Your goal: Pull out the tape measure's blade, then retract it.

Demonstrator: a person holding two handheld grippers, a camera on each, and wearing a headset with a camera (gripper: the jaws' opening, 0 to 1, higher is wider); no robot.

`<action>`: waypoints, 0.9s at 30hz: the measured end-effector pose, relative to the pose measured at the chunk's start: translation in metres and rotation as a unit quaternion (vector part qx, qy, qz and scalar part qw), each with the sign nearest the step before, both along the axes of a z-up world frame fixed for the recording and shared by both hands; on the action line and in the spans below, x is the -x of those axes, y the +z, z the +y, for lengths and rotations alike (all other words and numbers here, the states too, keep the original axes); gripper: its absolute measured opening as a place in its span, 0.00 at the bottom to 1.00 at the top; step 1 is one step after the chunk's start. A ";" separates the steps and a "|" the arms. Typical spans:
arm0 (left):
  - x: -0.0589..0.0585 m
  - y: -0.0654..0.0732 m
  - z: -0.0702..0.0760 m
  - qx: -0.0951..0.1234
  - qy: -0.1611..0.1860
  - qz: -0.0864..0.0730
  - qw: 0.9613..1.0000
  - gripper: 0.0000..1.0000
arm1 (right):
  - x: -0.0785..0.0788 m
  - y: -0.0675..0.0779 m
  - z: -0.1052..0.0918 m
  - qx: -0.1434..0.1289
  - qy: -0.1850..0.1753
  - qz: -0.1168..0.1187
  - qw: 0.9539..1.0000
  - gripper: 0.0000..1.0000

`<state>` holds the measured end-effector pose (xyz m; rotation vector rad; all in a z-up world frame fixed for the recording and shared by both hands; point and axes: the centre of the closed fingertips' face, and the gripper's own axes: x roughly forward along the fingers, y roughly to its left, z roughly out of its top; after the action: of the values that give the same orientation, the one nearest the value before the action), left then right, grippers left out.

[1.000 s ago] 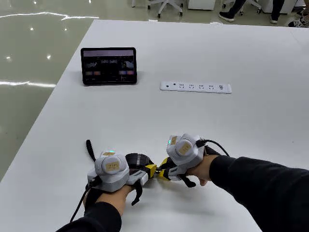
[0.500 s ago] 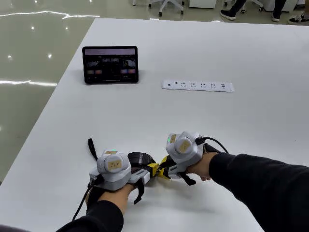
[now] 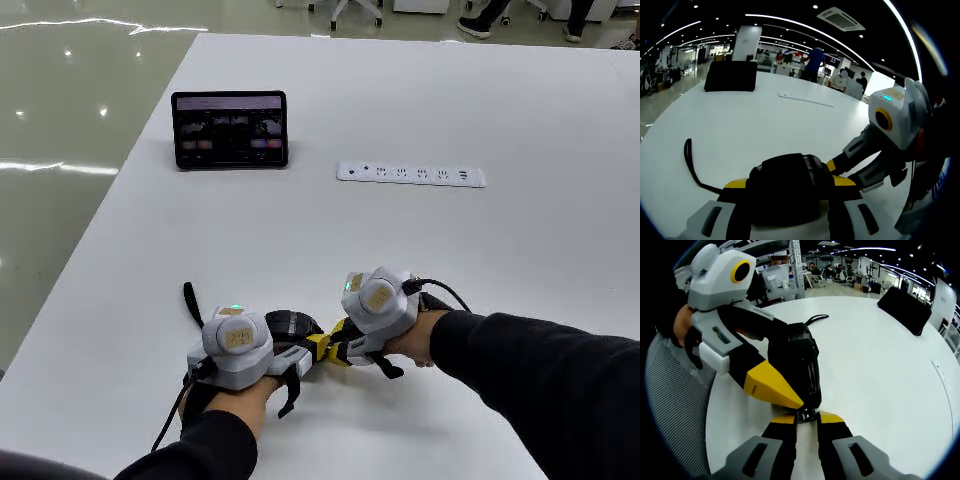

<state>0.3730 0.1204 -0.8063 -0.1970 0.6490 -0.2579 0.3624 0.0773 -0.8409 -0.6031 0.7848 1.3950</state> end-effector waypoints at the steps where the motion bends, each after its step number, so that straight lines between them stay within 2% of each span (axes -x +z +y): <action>1: 0.000 0.000 0.000 0.000 0.000 0.000 1.000 0.58 | 0.000 0.000 0.000 0.000 0.000 0.000 1.000 0.11; 18: 0.000 0.001 -0.001 -0.001 -0.008 -0.003 1.000 0.59 | 0.003 0.000 0.001 0.006 0.000 -0.008 1.000 0.11; 22: 0.000 0.000 -0.001 0.003 -0.022 0.006 1.000 0.61 | 0.003 0.001 0.000 -0.001 -0.027 -0.008 1.000 0.12; 24: 0.001 -0.002 -0.003 0.004 -0.062 0.019 0.998 0.61 | 0.002 0.002 -0.002 -0.011 -0.053 0.002 0.999 0.12; 25: 0.000 -0.001 0.001 -0.001 -0.057 0.021 0.998 0.63 | 0.001 0.002 -0.003 -0.013 -0.062 0.007 0.998 0.12; 26: -0.002 0.002 0.006 -0.012 -0.058 0.011 0.998 0.68 | 0.002 0.002 -0.004 -0.014 -0.069 0.013 0.997 0.13; 27: -0.010 0.013 0.012 -0.019 -0.062 -0.021 0.998 0.74 | 0.002 0.003 -0.005 -0.016 -0.089 0.023 0.996 0.14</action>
<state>0.3831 0.1320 -0.7935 -0.1149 0.6250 -0.3686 0.3604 0.0720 -0.8375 -0.4662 0.8310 1.2588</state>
